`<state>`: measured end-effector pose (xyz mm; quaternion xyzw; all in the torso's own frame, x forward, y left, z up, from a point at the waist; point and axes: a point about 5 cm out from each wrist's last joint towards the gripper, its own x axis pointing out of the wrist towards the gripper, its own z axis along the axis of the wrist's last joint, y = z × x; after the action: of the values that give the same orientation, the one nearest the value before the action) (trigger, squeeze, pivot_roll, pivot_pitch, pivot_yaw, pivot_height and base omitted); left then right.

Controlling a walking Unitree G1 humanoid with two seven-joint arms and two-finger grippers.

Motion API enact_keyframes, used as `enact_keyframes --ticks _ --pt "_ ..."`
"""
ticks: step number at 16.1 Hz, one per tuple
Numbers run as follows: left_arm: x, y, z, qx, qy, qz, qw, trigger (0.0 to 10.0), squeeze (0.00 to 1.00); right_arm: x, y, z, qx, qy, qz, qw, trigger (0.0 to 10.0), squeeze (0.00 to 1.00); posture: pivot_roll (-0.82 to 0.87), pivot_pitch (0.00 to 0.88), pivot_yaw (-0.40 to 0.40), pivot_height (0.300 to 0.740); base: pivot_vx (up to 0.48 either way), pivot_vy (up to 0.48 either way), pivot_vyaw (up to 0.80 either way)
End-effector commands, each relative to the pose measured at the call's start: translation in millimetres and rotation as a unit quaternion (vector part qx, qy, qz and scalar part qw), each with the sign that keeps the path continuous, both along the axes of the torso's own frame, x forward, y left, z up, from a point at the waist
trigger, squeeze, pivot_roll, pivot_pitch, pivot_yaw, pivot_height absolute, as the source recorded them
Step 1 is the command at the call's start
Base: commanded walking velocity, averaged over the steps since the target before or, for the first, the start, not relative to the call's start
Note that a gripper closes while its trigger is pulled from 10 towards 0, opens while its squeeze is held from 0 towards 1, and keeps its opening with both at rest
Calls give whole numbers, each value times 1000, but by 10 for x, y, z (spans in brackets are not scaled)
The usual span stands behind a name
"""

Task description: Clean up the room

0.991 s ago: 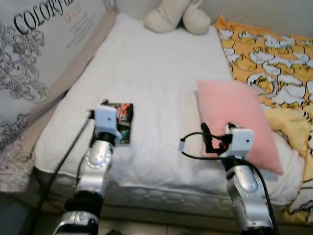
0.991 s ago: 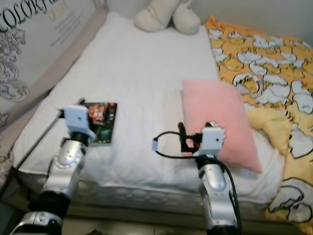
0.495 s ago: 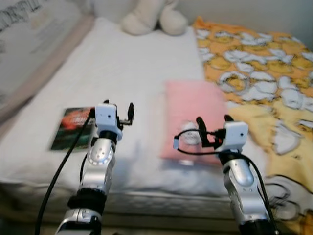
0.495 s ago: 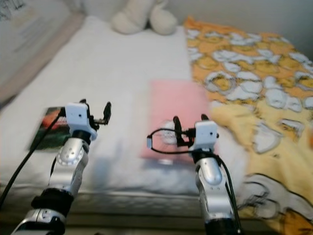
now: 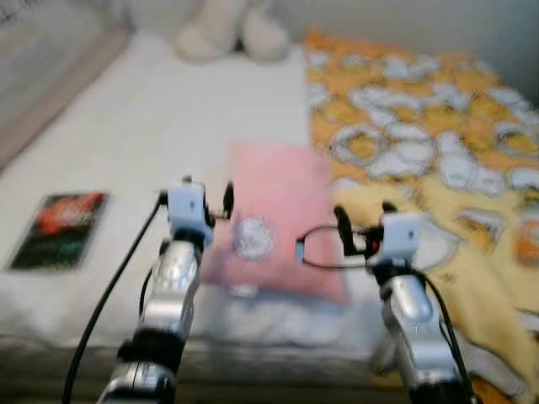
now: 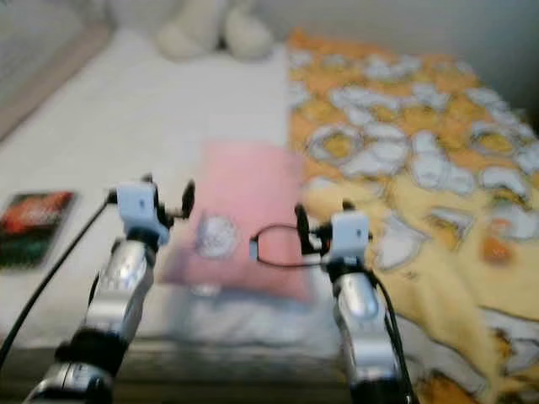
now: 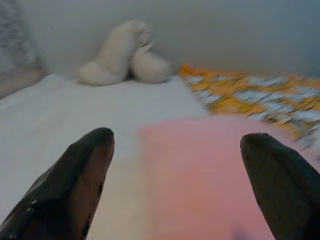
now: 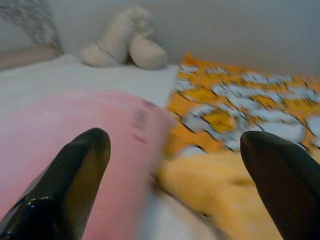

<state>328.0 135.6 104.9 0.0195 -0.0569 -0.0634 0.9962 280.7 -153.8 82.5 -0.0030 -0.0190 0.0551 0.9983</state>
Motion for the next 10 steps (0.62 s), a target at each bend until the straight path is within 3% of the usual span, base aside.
enact_keyframes --ticks 1,2,3,4,6,7,8,10 --pt "50 -83 35 0 7 -17 1000 10000 0 36 -52 -26 14 23 -9 1000 10000 0 -51 0 -23 740 0 0 0" --pt "228 -55 77 -11 48 -19 999 10000 0 172 -49 -47 52 60 -16 997 10000 0 -53 0 -30 740 0 0 0" --pt "358 -24 181 -17 57 -21 998 10000 0 281 -27 24 55 53 -12 997 10000 0 -55 0 -29 740 0 0 0" --pt "423 -8 280 -13 47 -23 999 10000 0 337 -11 82 57 45 -9 997 10000 0 -57 0 -29 740 0 0 0" --pt "513 50 594 3 -16 -14 1000 10000 0 396 -53 293 27 -9 -16 999 10000 0 -64 0 -24 740 0 0 0" --pt "482 77 741 20 -66 -13 998 10000 0 335 -76 417 1 -50 -16 999 10000 0 -67 0 -19 740 0 0 0" --pt "362 92 709 0 -81 -6 997 10000 0 166 -84 437 -24 -76 -13 997 10000 0 -68 0 -18 740 0 0 0" --pt "157 97 498 -26 -61 11 998 10000 0 -70 -110 350 -38 -73 -20 996 10000 0 -71 0 -19 740 0 0 0"
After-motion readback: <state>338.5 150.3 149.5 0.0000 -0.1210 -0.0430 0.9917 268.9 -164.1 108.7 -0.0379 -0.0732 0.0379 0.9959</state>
